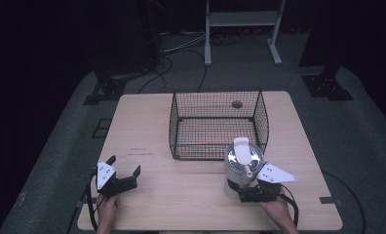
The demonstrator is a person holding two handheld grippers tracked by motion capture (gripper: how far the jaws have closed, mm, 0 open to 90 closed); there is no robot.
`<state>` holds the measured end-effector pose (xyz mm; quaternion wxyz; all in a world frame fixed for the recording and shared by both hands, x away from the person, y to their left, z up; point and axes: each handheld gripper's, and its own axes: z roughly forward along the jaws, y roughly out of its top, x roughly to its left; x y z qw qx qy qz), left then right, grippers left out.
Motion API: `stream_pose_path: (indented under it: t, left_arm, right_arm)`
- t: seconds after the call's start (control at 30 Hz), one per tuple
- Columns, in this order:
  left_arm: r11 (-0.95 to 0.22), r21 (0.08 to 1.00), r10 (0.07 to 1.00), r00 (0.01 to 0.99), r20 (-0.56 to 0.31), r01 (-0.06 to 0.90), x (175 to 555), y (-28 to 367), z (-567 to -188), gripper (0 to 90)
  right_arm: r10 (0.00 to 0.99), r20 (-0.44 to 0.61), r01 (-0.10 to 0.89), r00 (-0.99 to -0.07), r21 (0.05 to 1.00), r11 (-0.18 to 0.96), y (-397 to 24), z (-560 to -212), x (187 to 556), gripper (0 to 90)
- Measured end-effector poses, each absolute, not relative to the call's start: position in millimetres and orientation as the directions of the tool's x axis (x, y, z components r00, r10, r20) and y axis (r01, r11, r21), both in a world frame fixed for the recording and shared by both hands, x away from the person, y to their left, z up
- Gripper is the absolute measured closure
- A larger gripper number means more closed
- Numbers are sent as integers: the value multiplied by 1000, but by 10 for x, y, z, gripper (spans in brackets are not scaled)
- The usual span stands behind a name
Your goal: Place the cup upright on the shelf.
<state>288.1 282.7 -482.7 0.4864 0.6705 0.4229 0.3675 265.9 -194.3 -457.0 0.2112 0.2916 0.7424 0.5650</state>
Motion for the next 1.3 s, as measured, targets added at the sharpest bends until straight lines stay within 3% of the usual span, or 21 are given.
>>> stream_pose_path:
  t: [0.33,0.93,1.3]
  left_arm:
    - [-169,963,925,371,81,211,2881,2826,-4828,0]
    - [-171,962,926,370,82,213,2879,2818,-4828,0]
    - [-179,961,923,374,89,213,2873,2810,-4829,0]
  right_arm:
    - [659,60,199,-750,970,138,-2014,-4503,2704,95]
    - [635,51,164,-771,979,121,-2052,-4030,2791,94]
    - [584,34,125,-811,985,117,-1869,-3688,2892,94]
